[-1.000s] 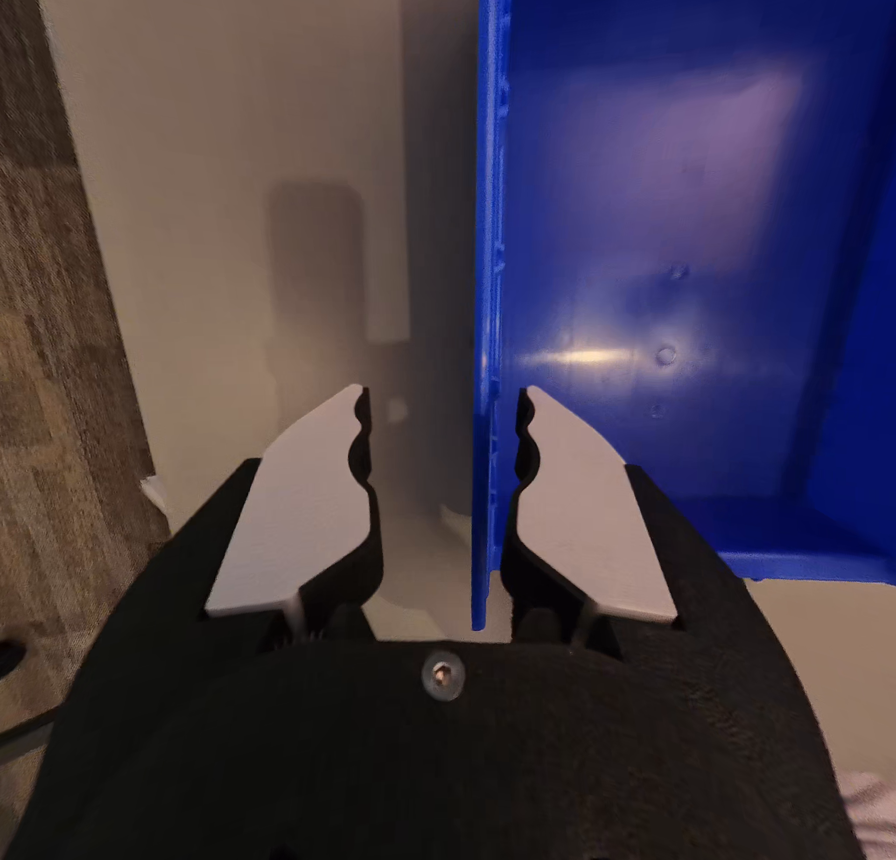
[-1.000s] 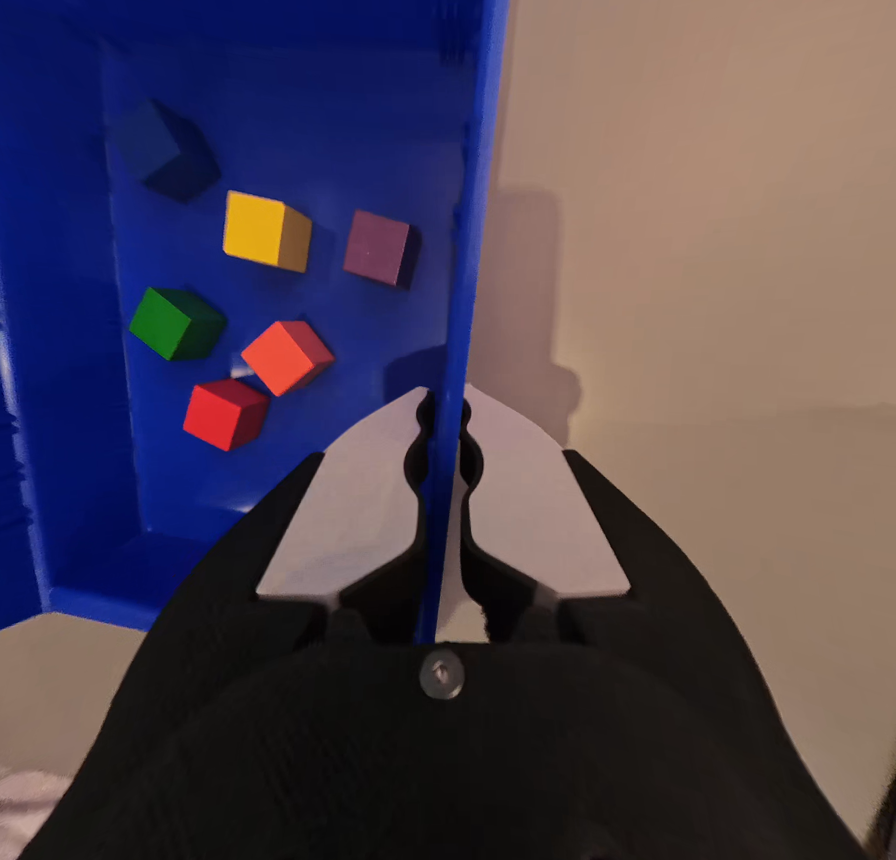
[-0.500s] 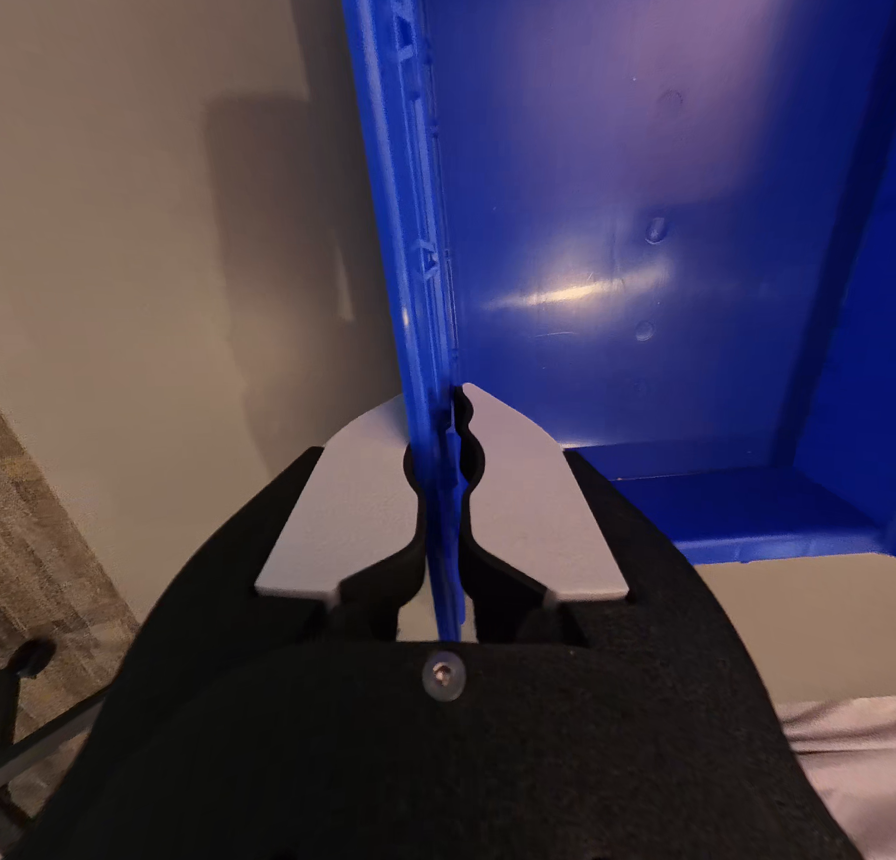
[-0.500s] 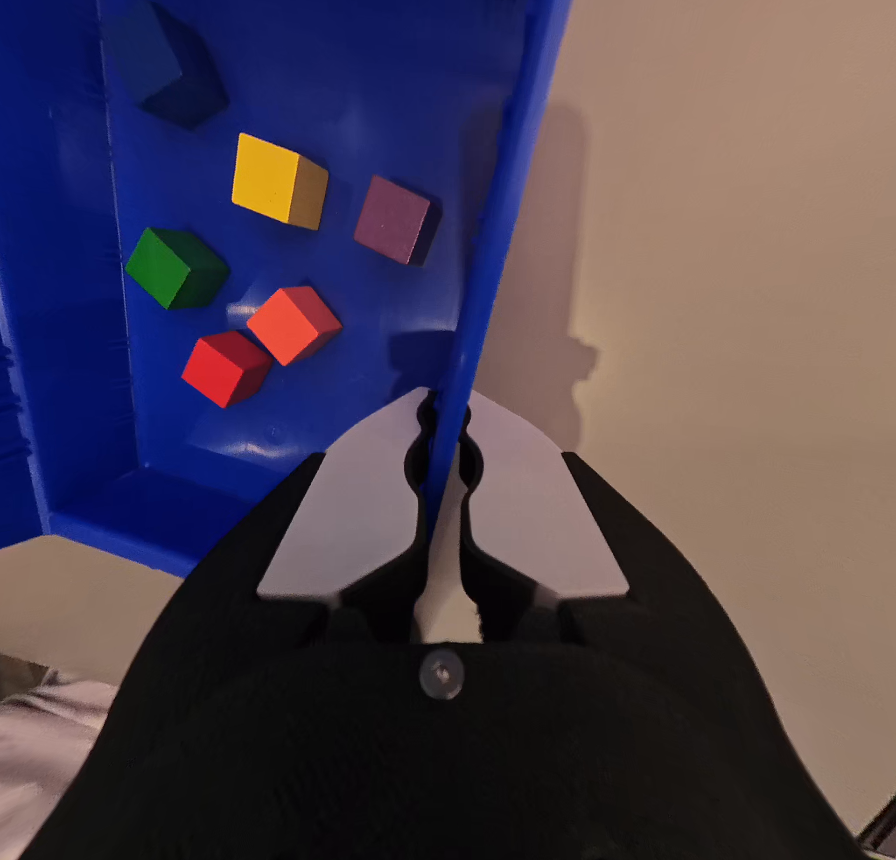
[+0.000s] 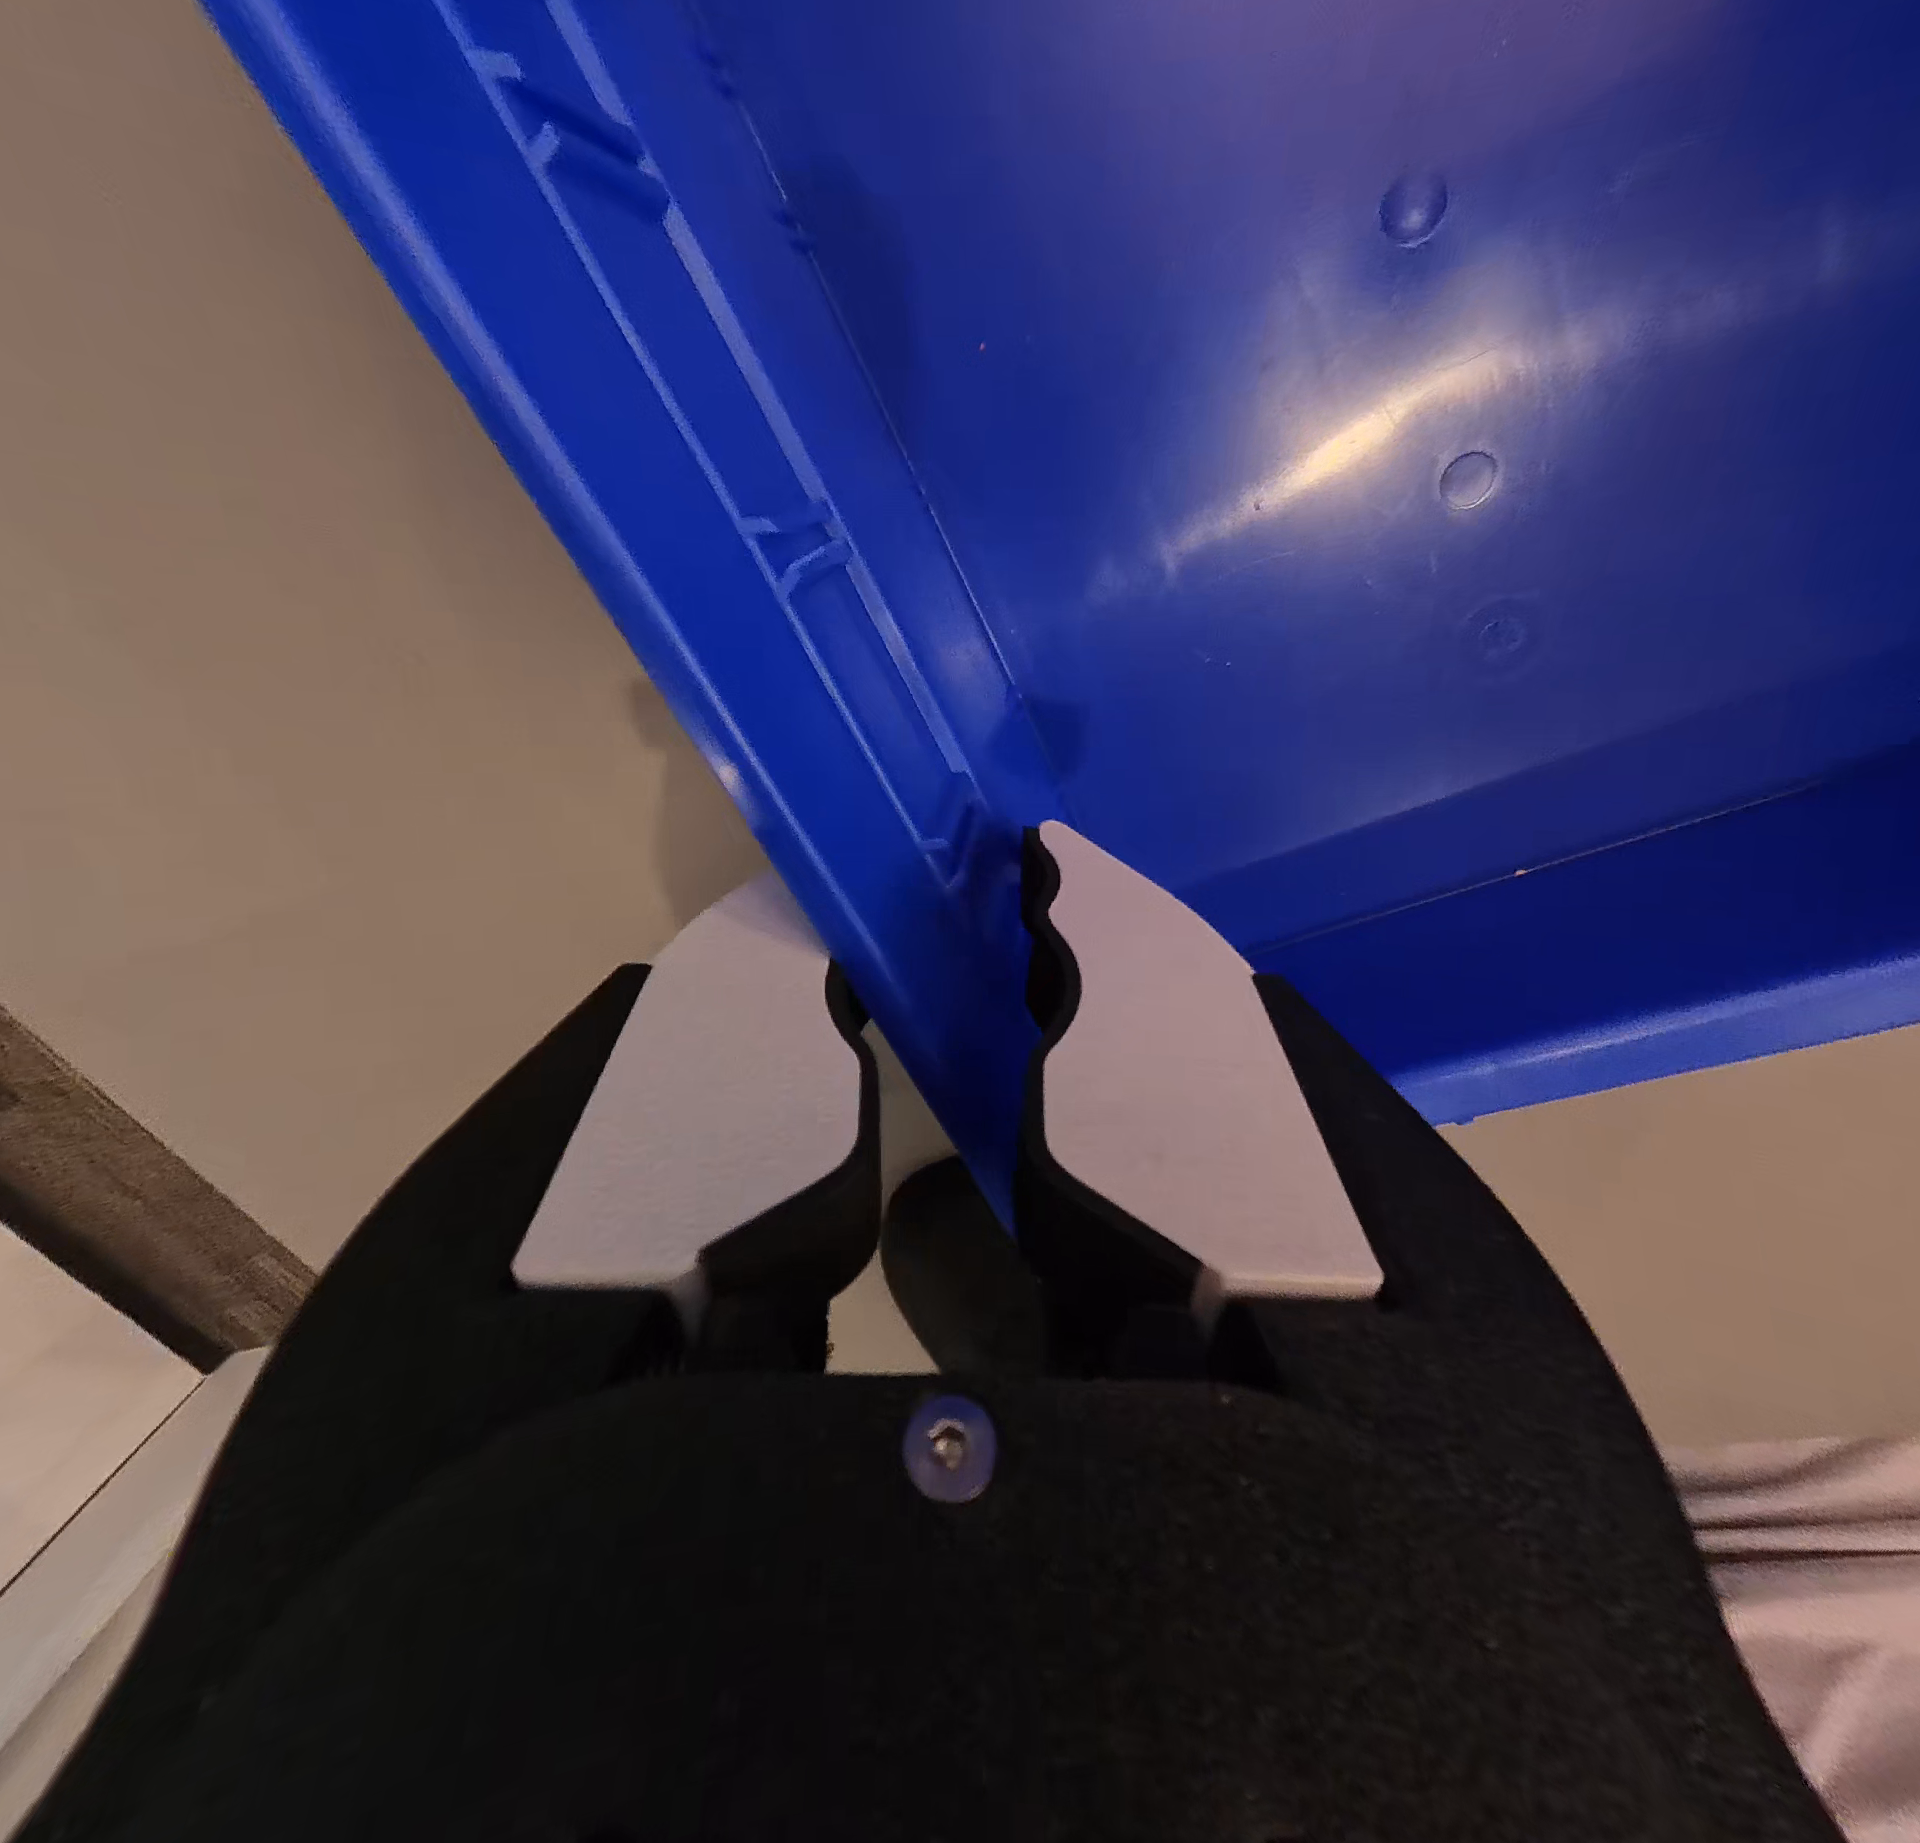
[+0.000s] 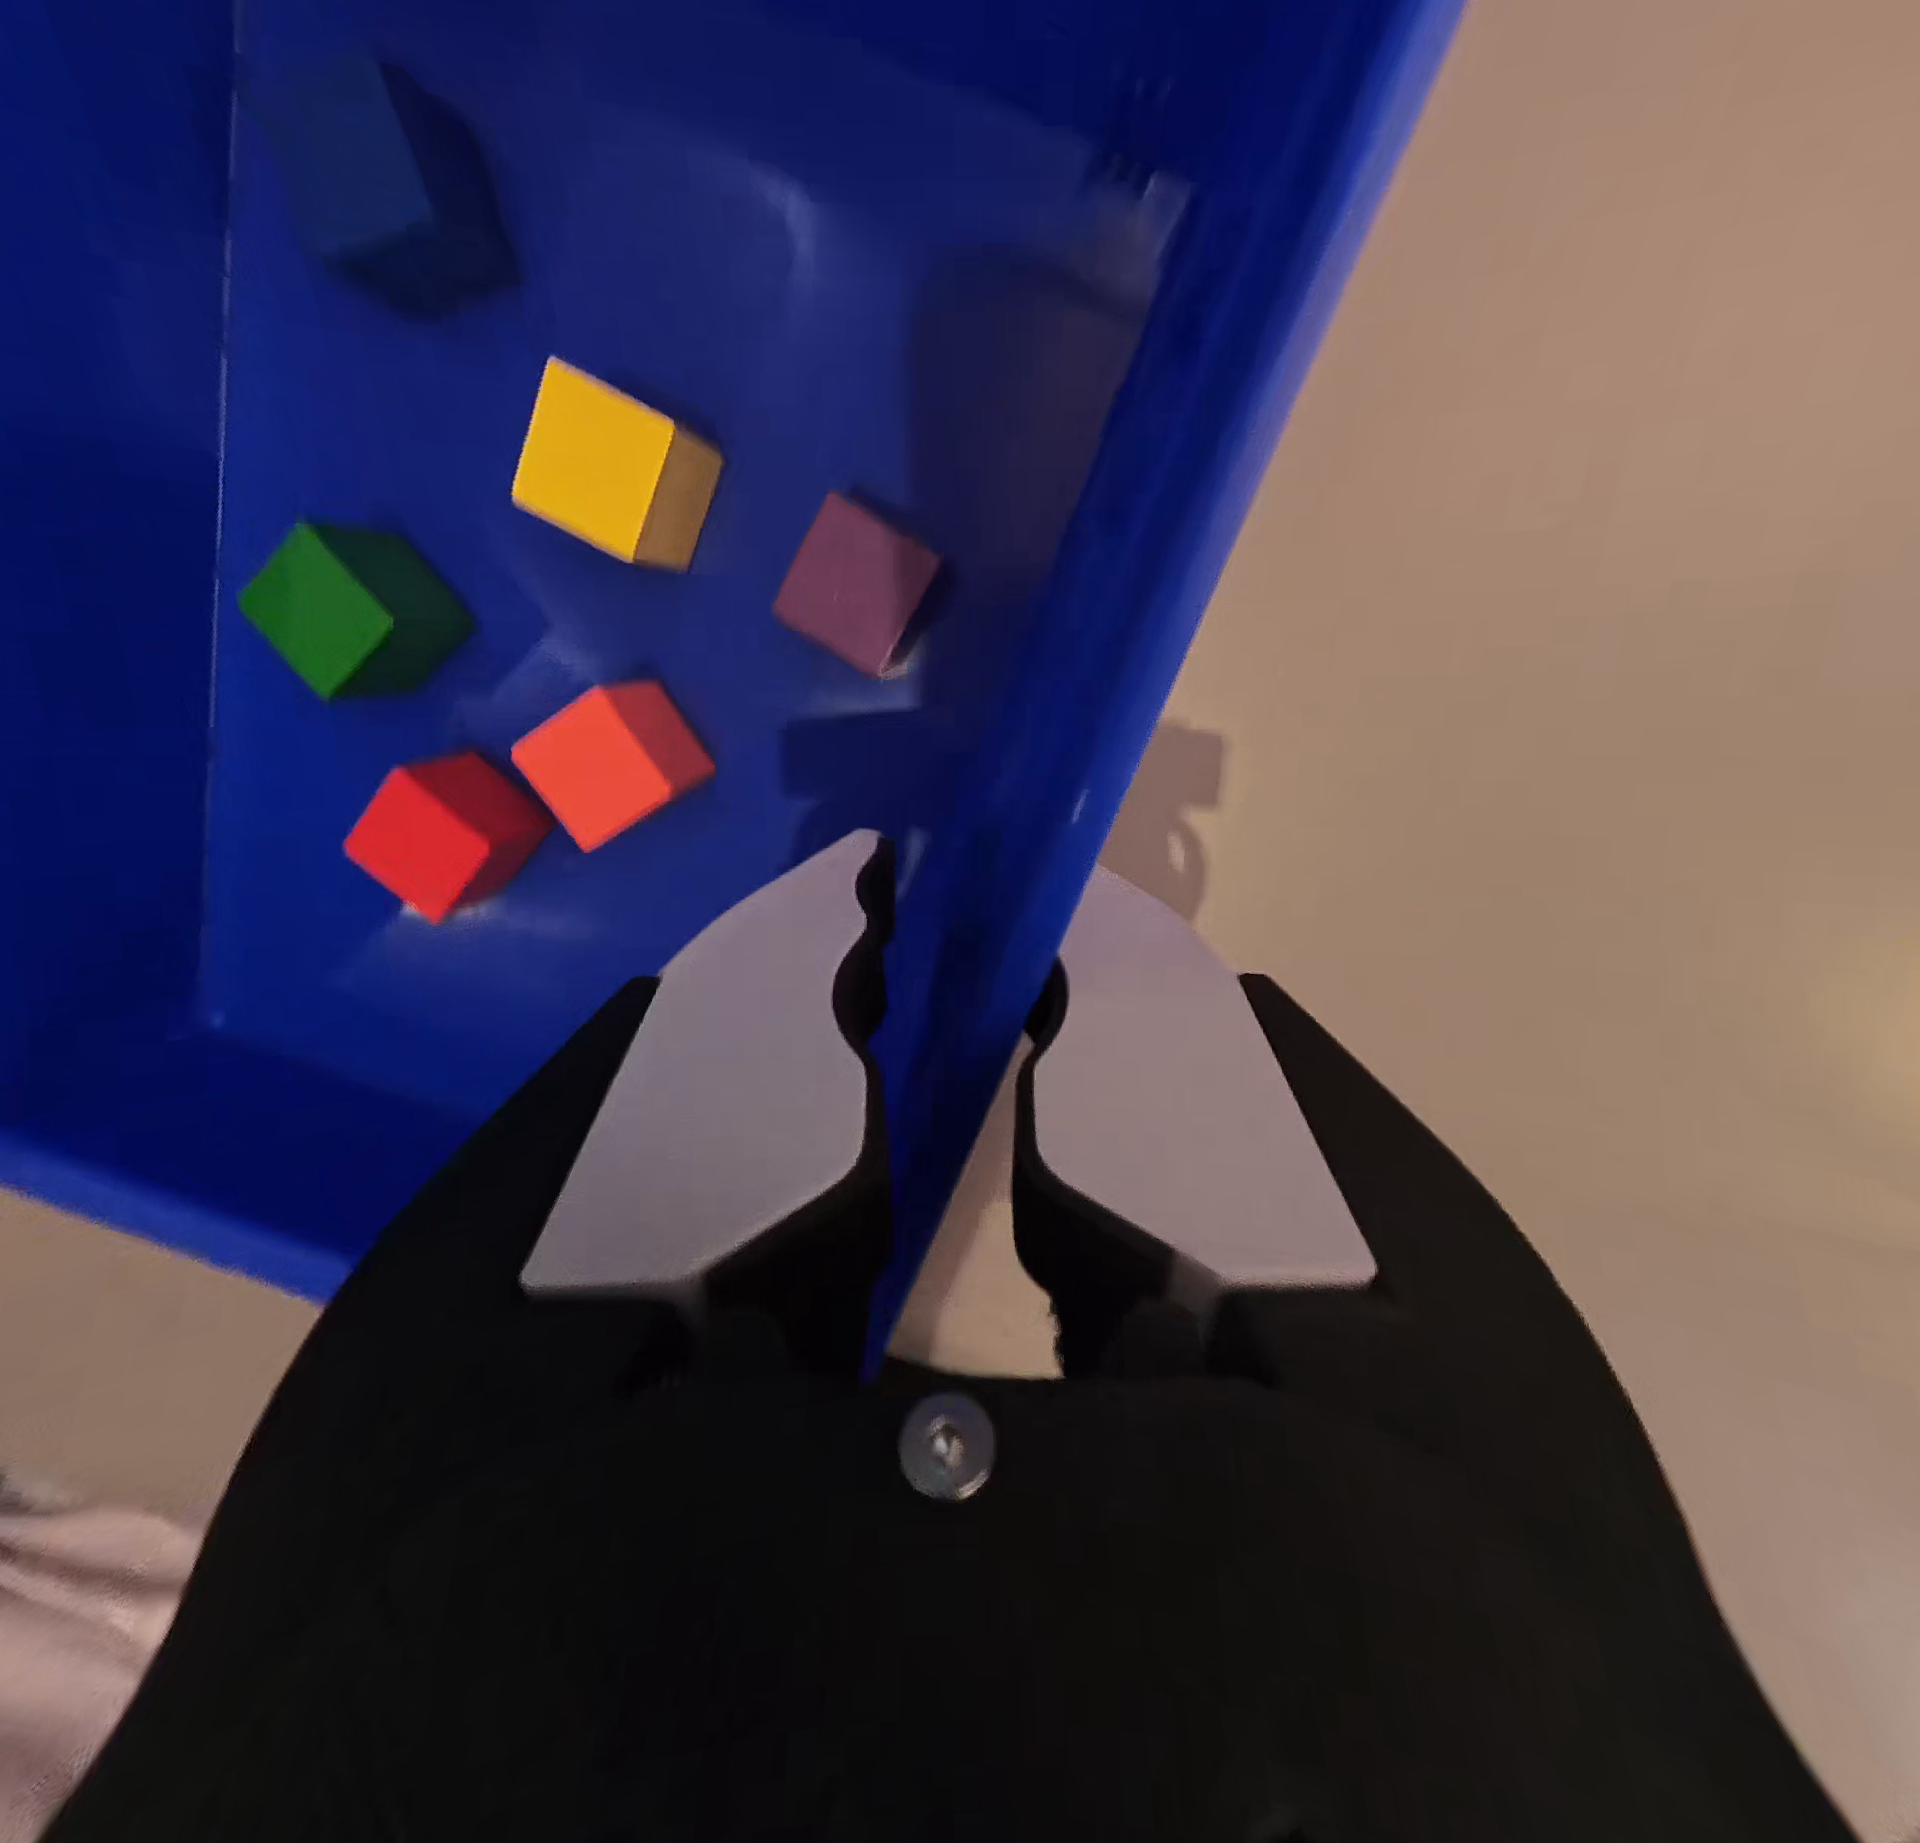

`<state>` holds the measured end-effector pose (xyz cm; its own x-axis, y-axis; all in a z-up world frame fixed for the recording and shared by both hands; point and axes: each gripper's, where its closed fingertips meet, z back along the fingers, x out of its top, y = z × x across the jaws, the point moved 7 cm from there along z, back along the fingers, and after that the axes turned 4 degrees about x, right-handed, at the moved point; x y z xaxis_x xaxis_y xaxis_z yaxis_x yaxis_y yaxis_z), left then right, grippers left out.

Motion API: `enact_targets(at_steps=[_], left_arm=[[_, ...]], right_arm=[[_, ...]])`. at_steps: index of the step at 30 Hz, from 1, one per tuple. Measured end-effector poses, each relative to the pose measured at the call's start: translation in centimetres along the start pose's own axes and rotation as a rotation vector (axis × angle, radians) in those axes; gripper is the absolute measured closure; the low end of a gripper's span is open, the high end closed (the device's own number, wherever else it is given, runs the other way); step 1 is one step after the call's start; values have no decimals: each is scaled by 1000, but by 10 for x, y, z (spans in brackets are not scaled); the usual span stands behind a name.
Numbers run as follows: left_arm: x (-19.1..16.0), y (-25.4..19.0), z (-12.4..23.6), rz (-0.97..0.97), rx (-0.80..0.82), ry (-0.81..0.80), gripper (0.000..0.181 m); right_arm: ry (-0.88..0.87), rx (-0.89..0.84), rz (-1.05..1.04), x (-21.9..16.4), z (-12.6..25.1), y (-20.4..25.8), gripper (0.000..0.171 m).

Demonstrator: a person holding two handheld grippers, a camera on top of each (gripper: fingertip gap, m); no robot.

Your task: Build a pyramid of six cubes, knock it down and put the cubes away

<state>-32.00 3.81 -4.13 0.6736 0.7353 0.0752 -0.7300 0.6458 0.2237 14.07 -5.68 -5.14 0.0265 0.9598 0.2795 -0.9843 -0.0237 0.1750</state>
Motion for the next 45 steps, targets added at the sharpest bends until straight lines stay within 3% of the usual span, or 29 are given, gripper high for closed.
enact_targets(at_steps=[2,7,15,21,29,37,41,45], left_arm=[[2,-8,2,-16,-6,-4,156],[2,-27,6,-61,-1,7,153],[9,-45,15,-130,-127,-68,146],[2,-18,62,-95,-239,-351,147],[-59,47,109,56,-232,-590,153],[-100,91,121,245,-269,-737,159],[-111,103,117,288,-177,-696,158],[-119,110,124,337,-144,-738,157]], right_arm=[[-1,-20,-6,5,-8,-1,141],[9,-49,-24,6,-9,-6,159],[31,-65,-24,7,-11,-6,158],[16,9,-51,9,-10,-14,161],[145,160,-129,6,-2,-56,163],[263,85,-128,-9,42,-68,164],[206,89,-115,15,89,-45,164],[176,76,-24,58,132,14,164]])
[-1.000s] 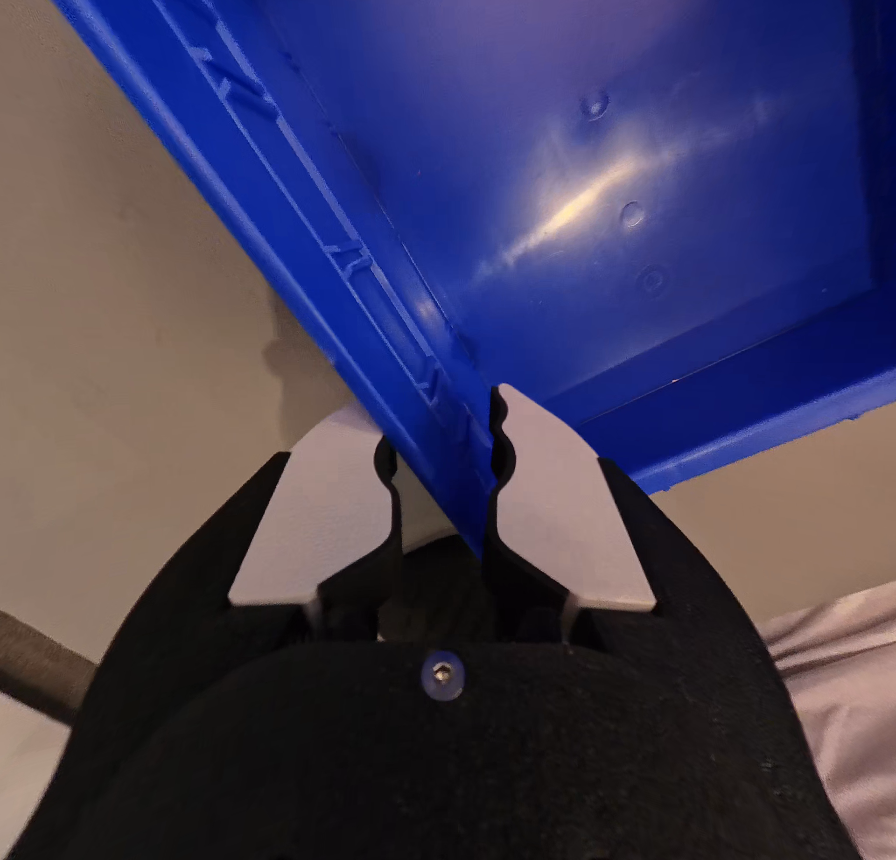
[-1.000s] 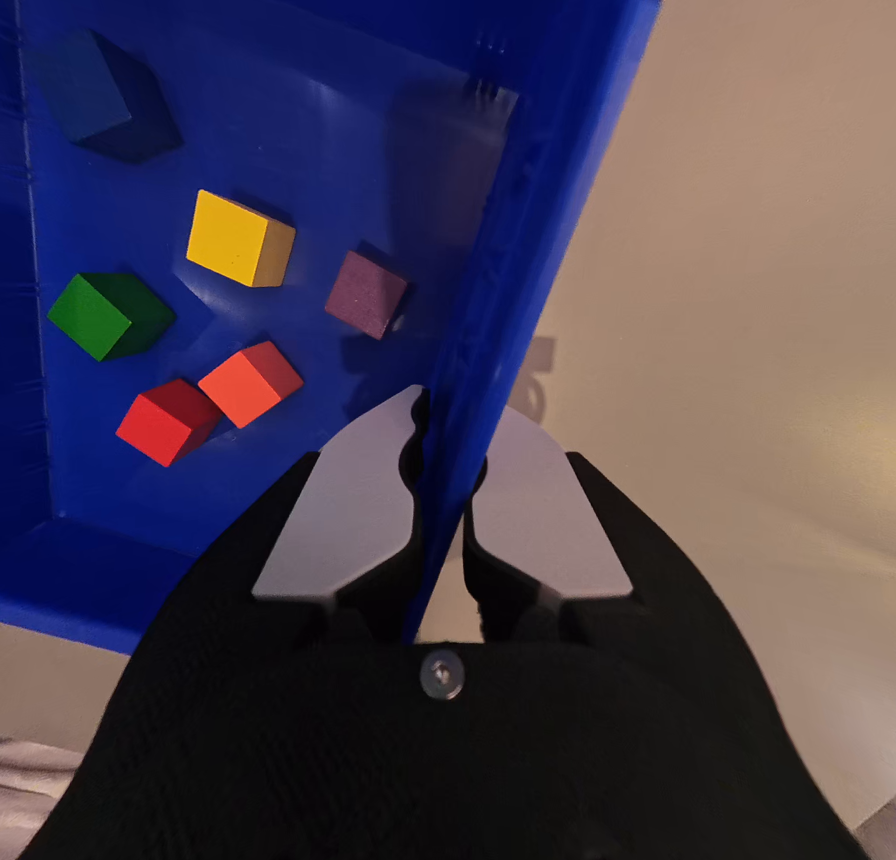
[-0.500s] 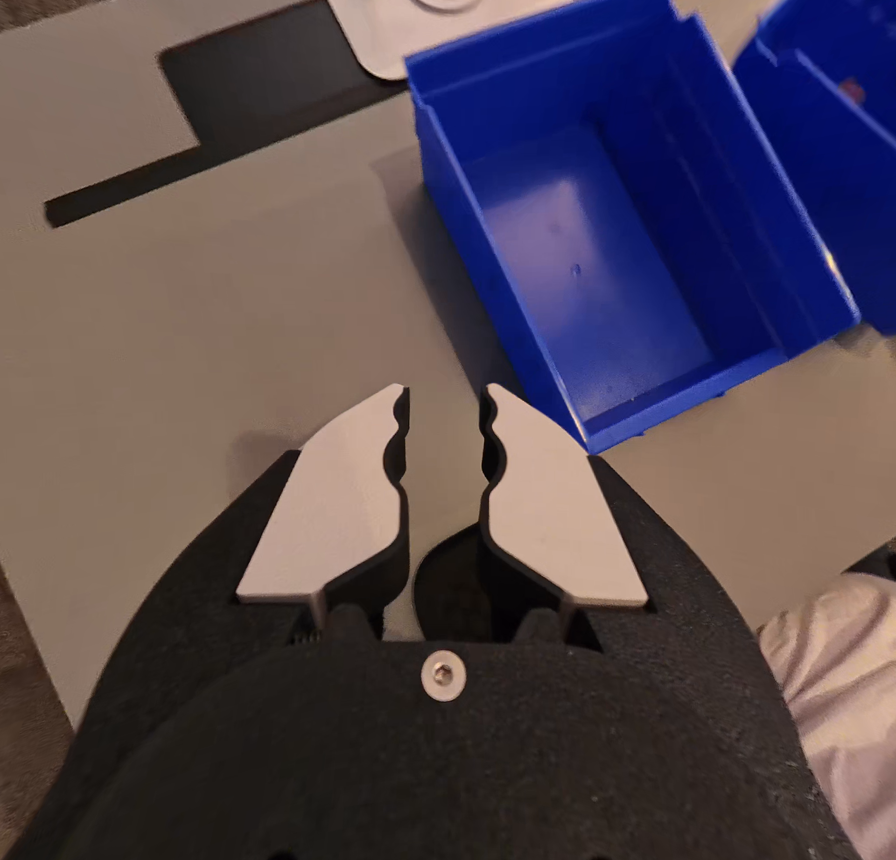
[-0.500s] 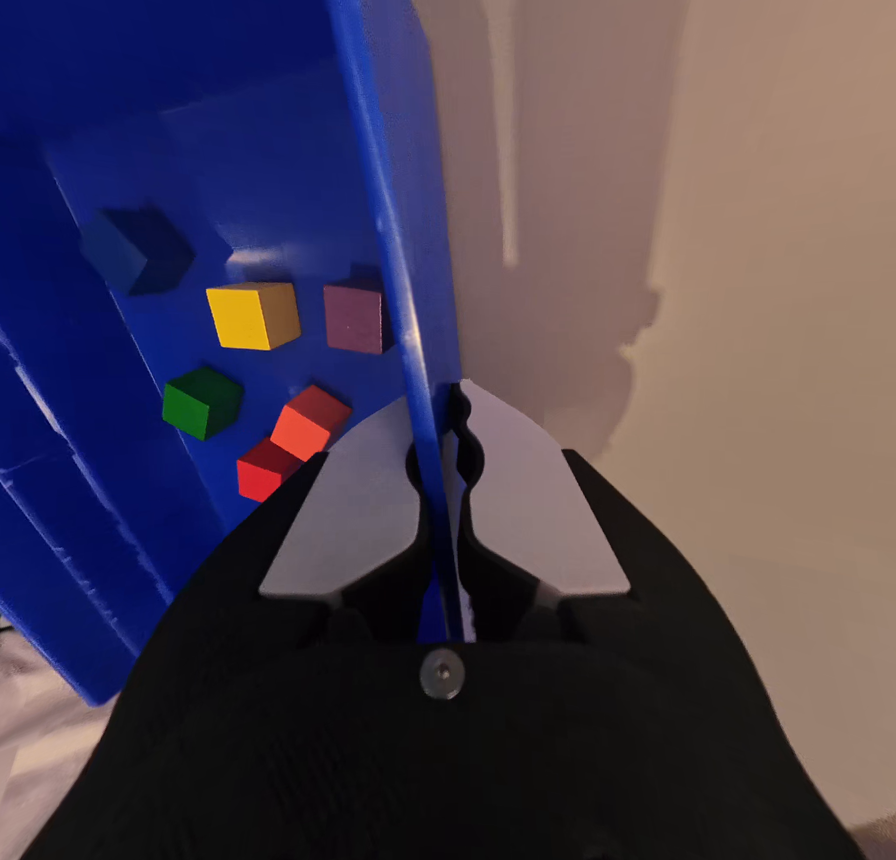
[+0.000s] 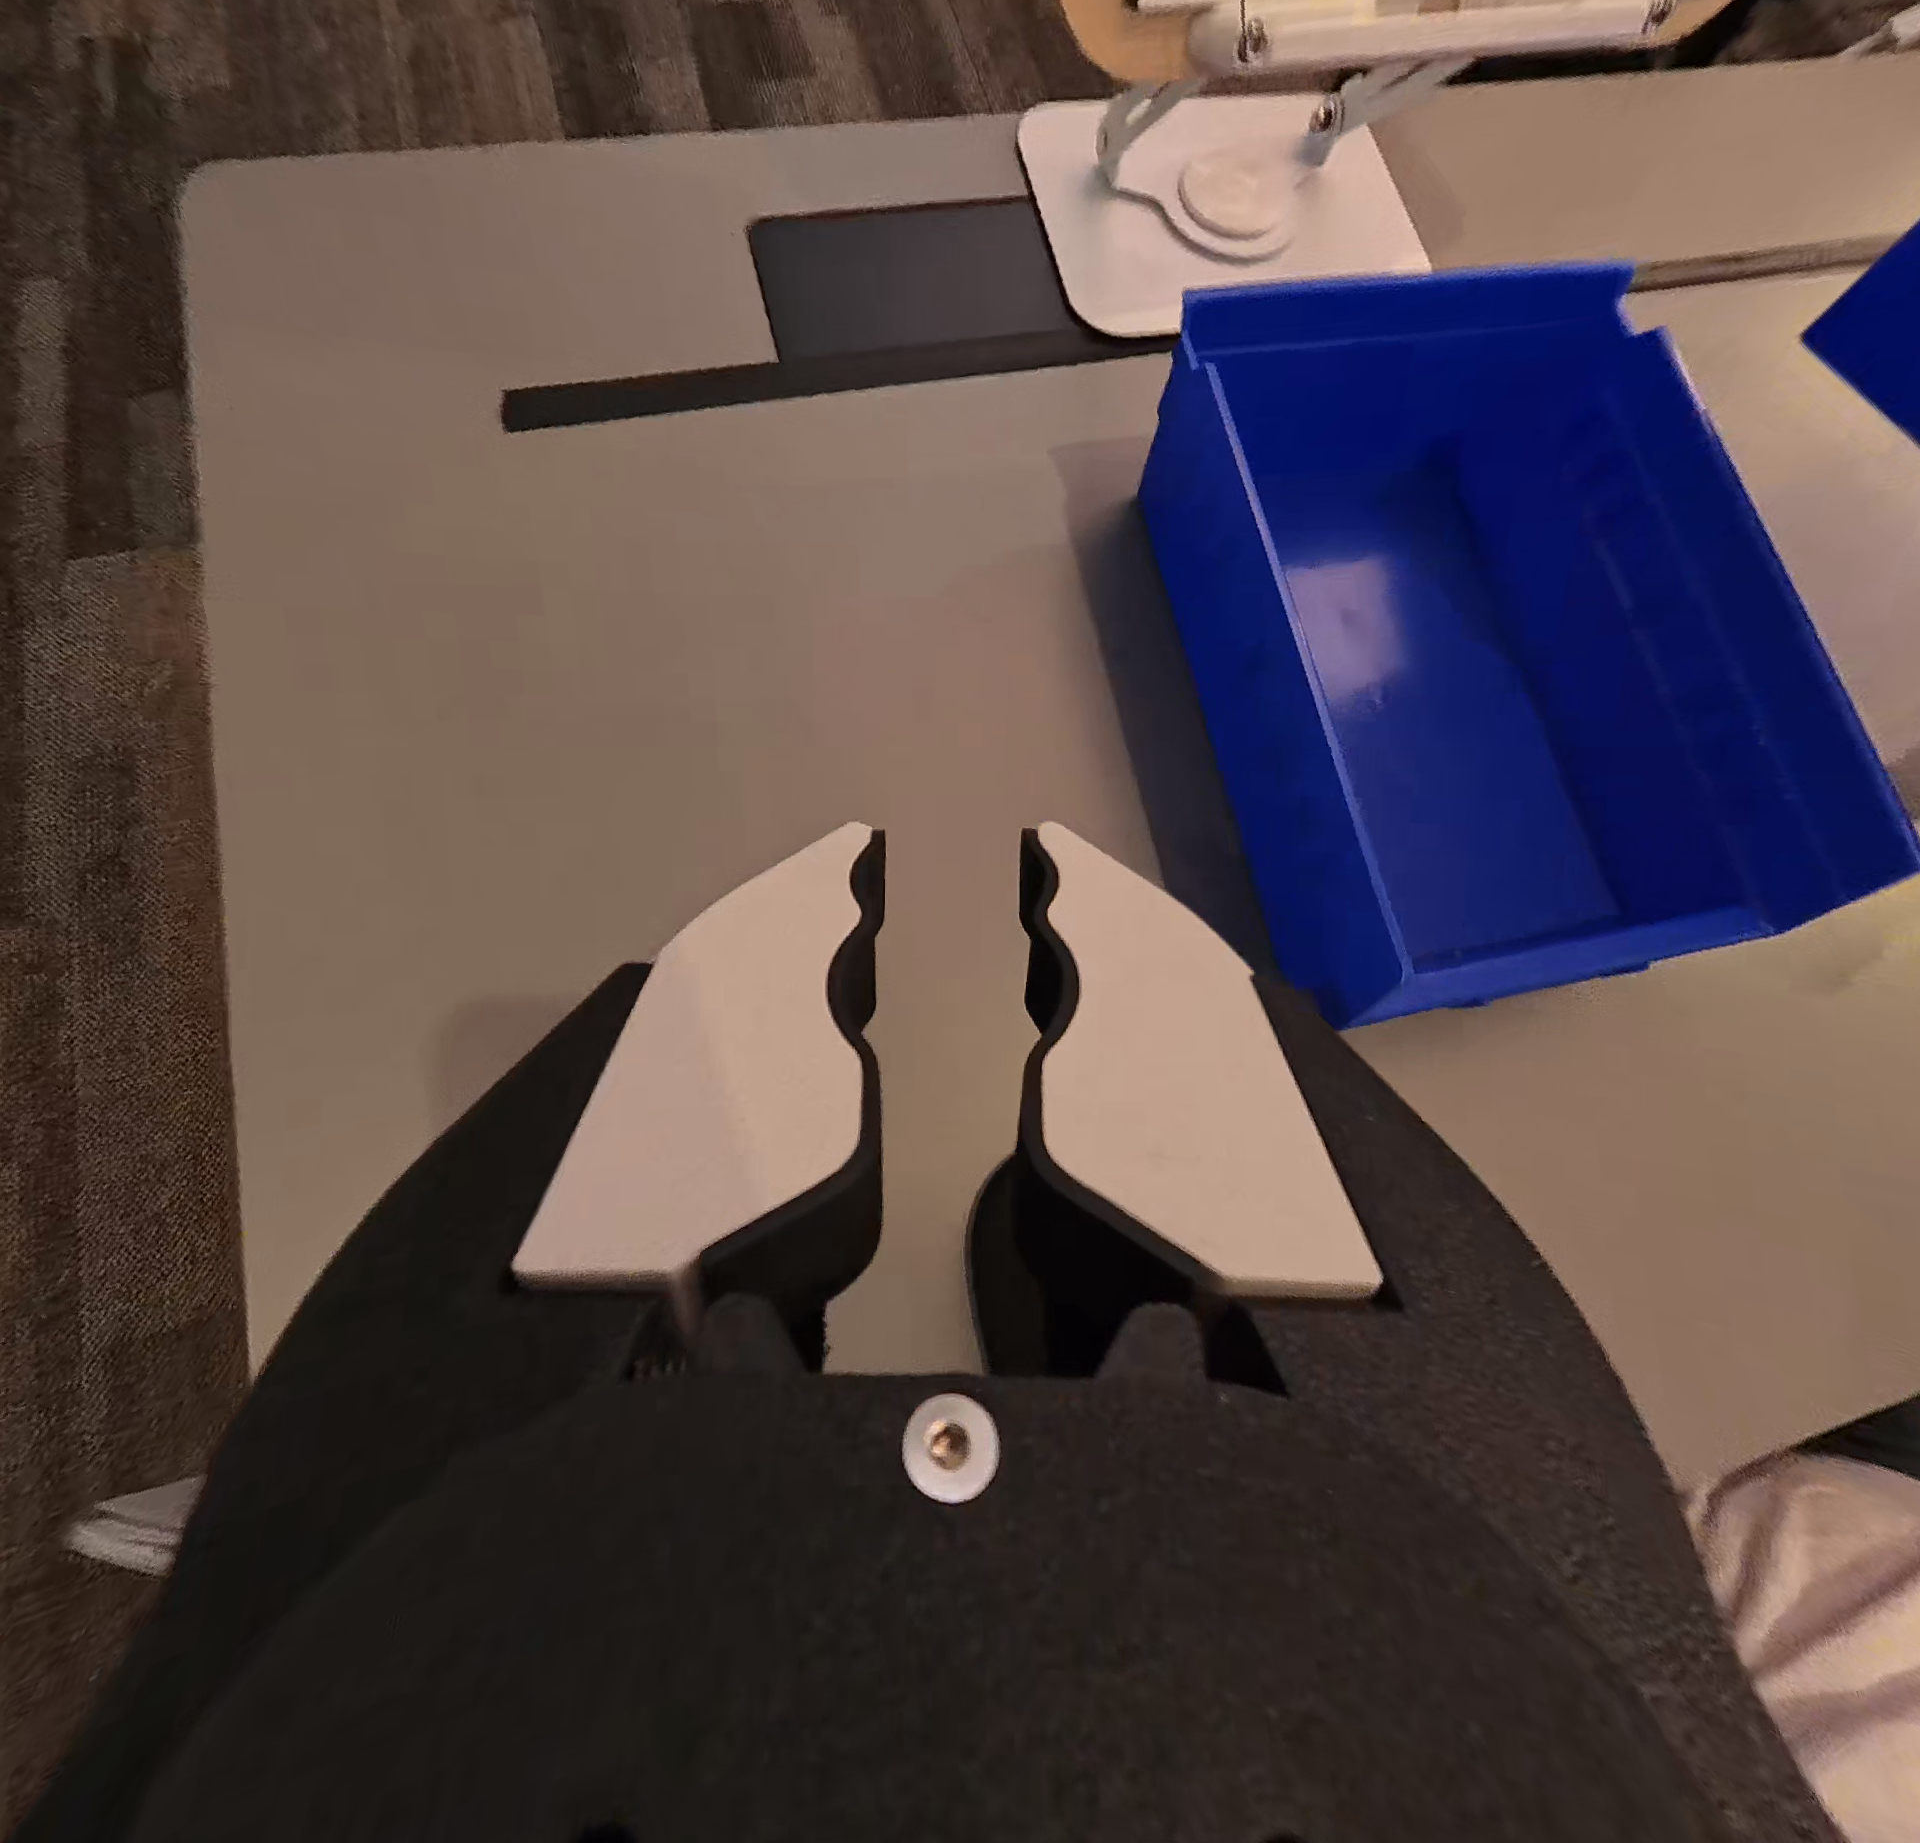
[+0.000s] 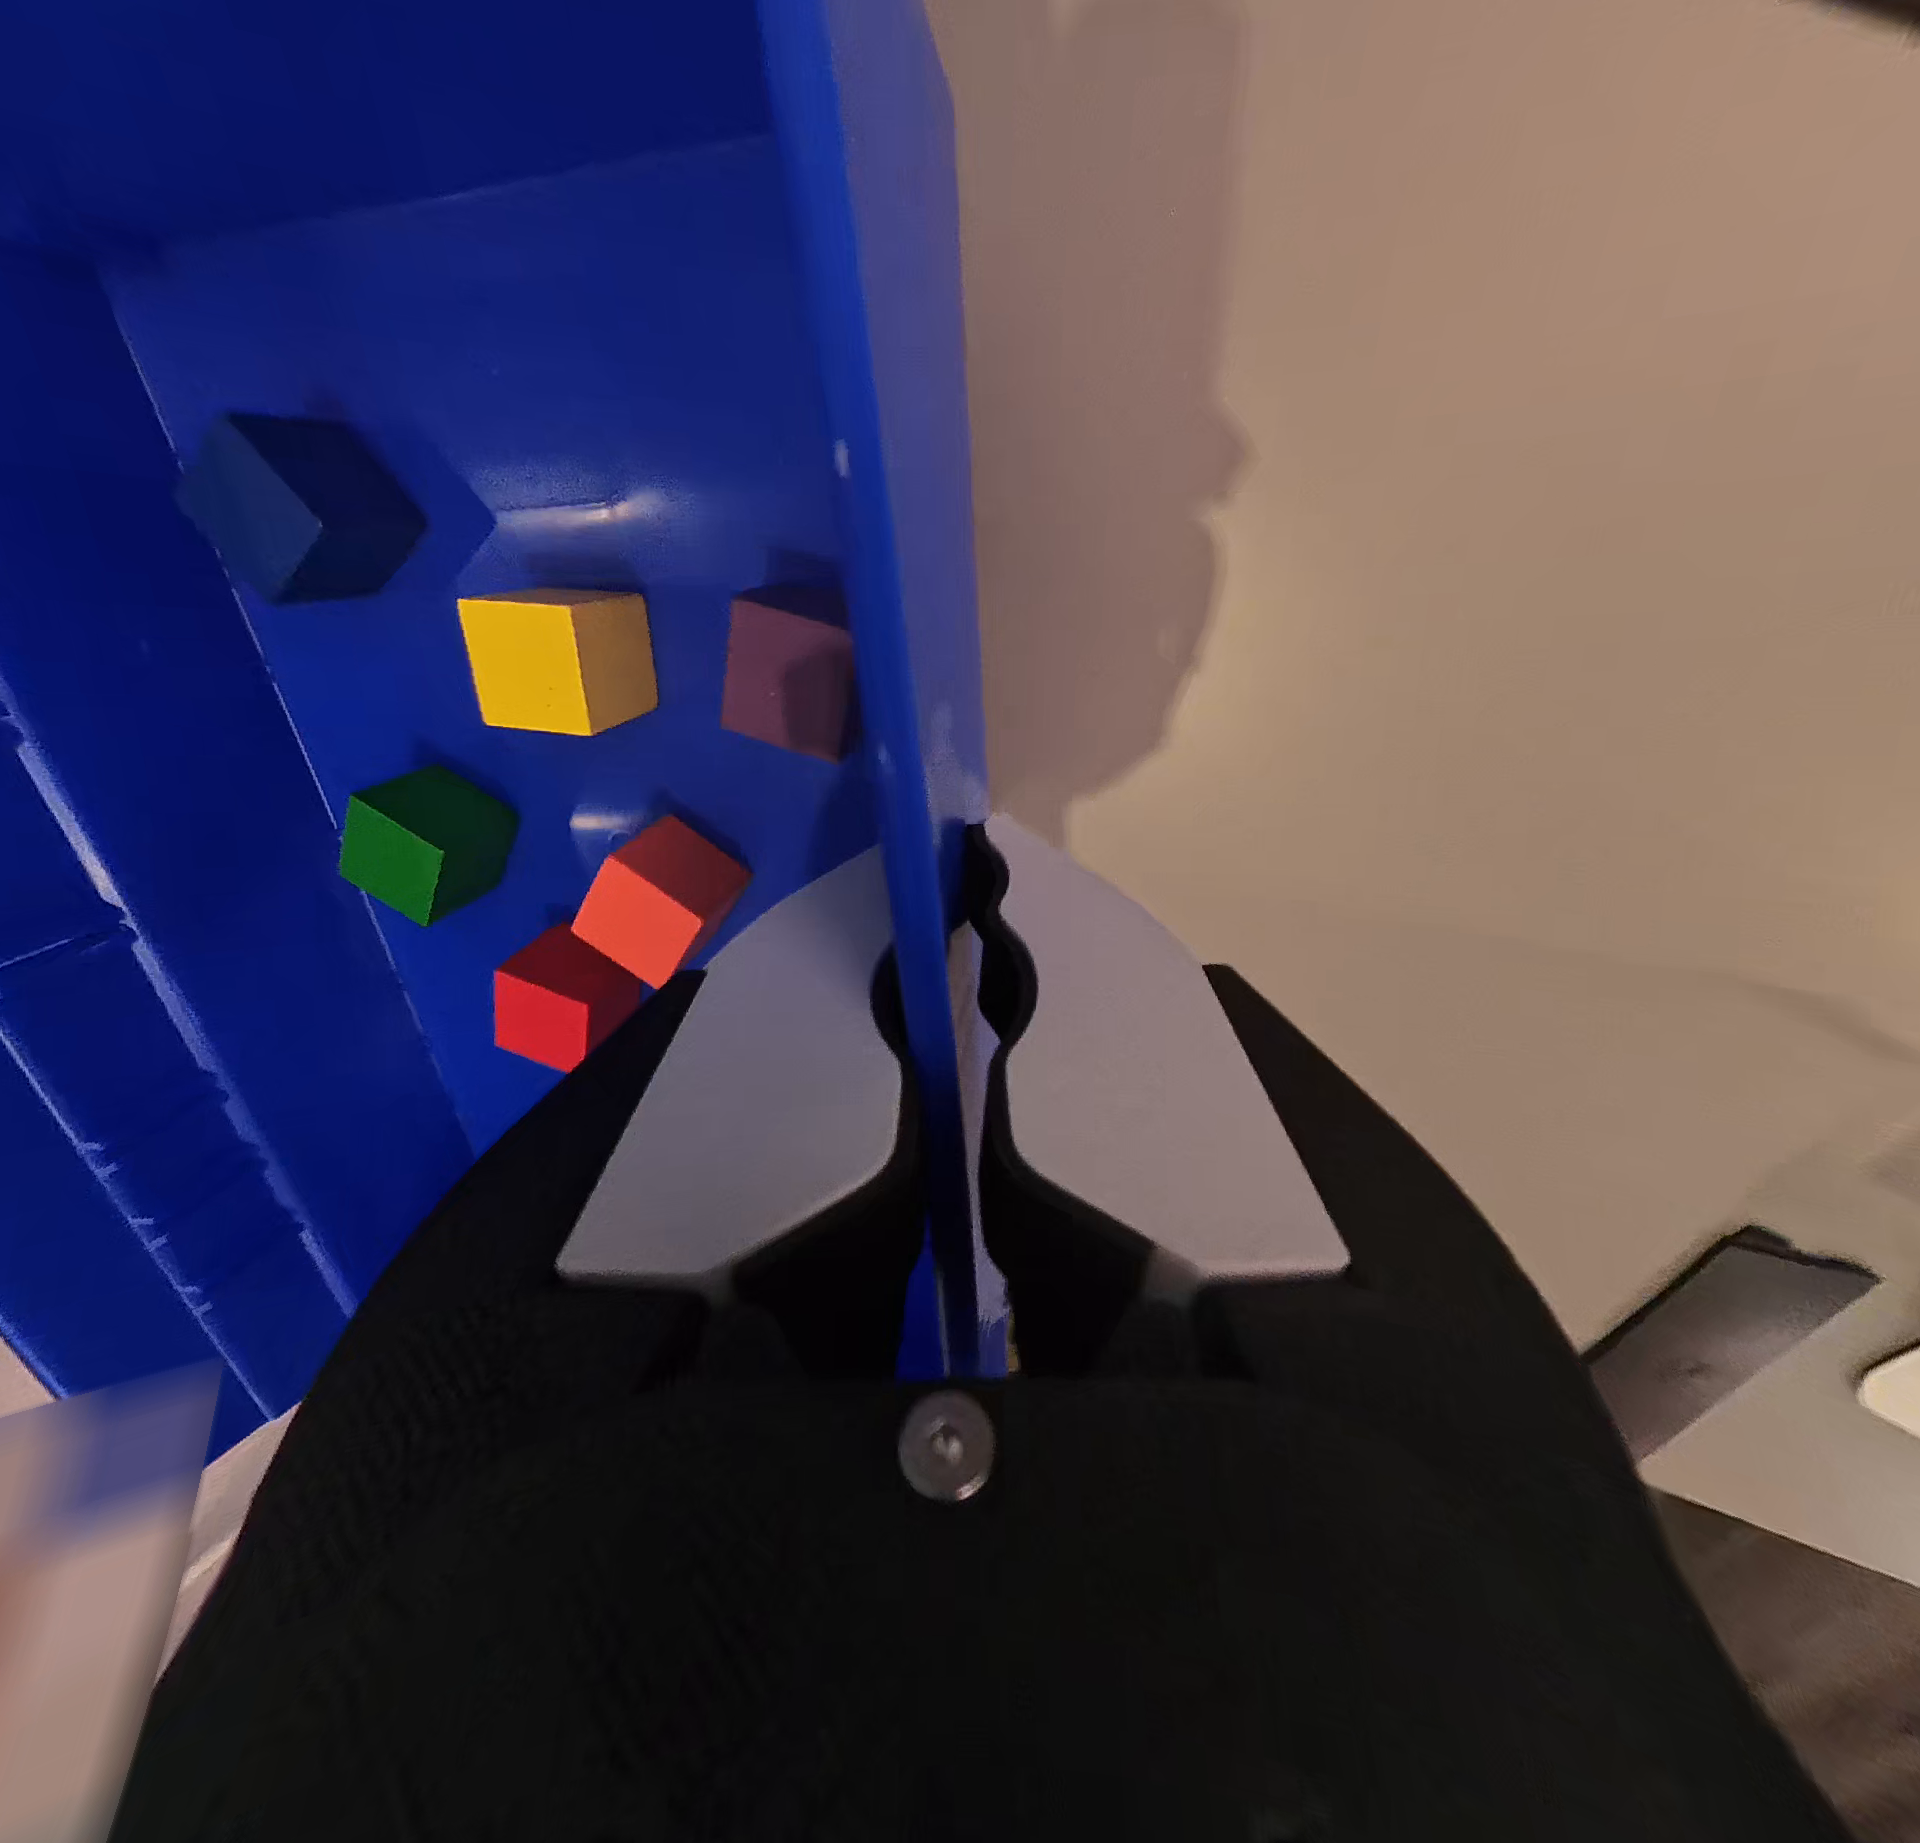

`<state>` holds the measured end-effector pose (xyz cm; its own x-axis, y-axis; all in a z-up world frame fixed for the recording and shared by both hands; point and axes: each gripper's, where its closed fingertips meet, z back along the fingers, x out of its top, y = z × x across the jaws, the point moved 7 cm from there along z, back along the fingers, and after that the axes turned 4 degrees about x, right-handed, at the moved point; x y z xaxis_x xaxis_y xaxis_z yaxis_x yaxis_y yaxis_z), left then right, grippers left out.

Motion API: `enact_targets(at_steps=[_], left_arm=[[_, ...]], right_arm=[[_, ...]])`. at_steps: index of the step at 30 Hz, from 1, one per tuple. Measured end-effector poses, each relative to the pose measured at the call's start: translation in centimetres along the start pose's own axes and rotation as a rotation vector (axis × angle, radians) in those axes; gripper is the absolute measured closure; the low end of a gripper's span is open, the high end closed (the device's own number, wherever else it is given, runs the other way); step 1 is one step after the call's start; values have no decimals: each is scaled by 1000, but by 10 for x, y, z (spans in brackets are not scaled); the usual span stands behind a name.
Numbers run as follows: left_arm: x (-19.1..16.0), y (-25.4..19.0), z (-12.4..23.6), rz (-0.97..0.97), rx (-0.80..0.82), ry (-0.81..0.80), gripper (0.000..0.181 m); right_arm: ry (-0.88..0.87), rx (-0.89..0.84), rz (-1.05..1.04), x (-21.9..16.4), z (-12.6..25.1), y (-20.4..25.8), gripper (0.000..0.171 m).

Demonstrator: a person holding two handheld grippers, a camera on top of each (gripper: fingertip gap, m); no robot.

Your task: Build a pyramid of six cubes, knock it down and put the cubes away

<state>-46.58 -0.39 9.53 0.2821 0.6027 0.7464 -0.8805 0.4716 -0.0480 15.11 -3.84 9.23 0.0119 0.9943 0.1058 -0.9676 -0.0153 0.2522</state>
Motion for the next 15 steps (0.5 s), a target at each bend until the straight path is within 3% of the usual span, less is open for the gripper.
enact_targets(at_steps=[5,11,15], left_arm=[[-1,13,31,72,148,-99,155],[-16,19,71,120,309,-162,140],[-16,22,100,189,486,-293,131]], right_arm=[[21,14,197,58,-4,119,164],[55,145,376,117,-76,274,164],[45,192,394,142,-128,356,163]])
